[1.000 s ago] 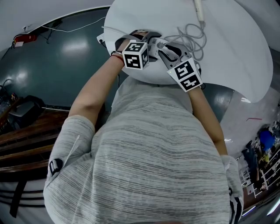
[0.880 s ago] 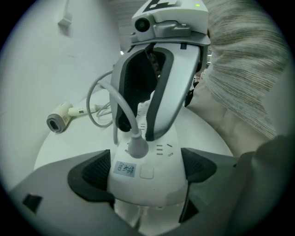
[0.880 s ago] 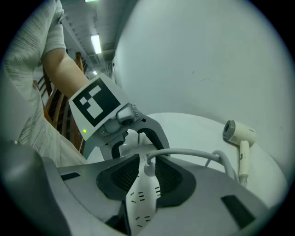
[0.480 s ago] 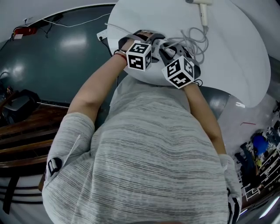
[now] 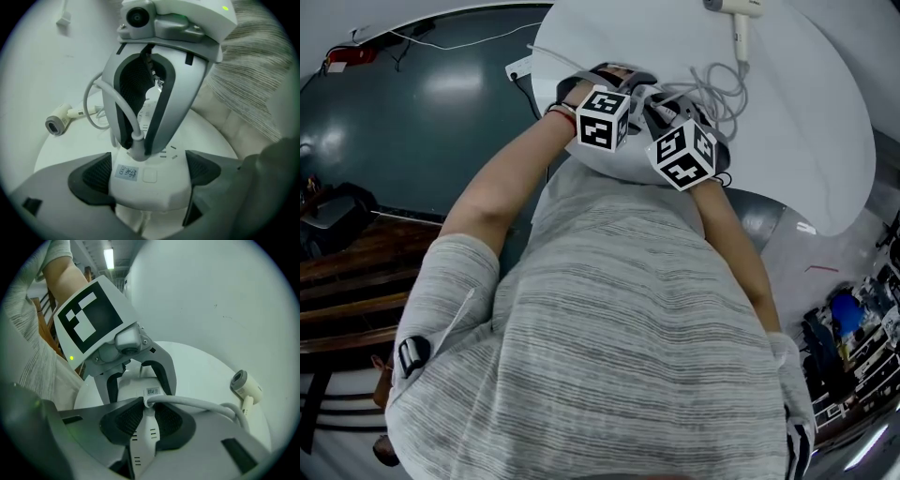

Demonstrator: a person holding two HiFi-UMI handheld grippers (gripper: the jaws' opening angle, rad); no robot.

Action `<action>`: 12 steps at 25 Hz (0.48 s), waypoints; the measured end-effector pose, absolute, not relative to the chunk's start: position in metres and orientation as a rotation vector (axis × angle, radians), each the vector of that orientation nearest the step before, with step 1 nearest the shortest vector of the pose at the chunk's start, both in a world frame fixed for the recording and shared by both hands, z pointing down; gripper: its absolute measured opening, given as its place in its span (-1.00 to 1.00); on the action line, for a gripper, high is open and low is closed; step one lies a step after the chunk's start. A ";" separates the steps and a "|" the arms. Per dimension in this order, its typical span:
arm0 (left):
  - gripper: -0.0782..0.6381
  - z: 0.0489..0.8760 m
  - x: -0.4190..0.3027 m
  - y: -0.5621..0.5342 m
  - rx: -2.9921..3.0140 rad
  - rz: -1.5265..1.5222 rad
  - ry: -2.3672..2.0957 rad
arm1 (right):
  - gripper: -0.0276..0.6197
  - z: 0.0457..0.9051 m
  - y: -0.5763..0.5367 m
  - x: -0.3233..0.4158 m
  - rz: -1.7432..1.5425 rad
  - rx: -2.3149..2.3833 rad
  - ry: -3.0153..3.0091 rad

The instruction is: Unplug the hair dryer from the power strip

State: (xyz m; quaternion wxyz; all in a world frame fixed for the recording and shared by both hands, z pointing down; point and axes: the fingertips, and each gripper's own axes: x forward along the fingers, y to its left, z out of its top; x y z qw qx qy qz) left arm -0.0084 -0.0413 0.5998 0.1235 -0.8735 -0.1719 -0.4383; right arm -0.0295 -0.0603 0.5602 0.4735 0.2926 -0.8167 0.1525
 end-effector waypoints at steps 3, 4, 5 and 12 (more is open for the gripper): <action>0.54 0.599 -0.008 -0.040 -2.525 -1.336 -0.513 | -0.66 0.558 -0.060 -0.028 0.388 0.732 -1.994; 0.54 0.598 -0.009 -0.040 -2.522 -1.351 -0.515 | -0.67 0.557 -0.060 -0.028 0.389 0.739 -1.993; 0.54 0.599 -0.009 -0.039 -2.522 -1.363 -0.514 | -0.69 0.555 -0.060 -0.028 0.386 0.744 -1.991; 0.55 0.605 -0.008 -0.042 -2.525 -1.390 -0.501 | -0.73 0.553 -0.061 -0.026 0.389 0.772 -1.980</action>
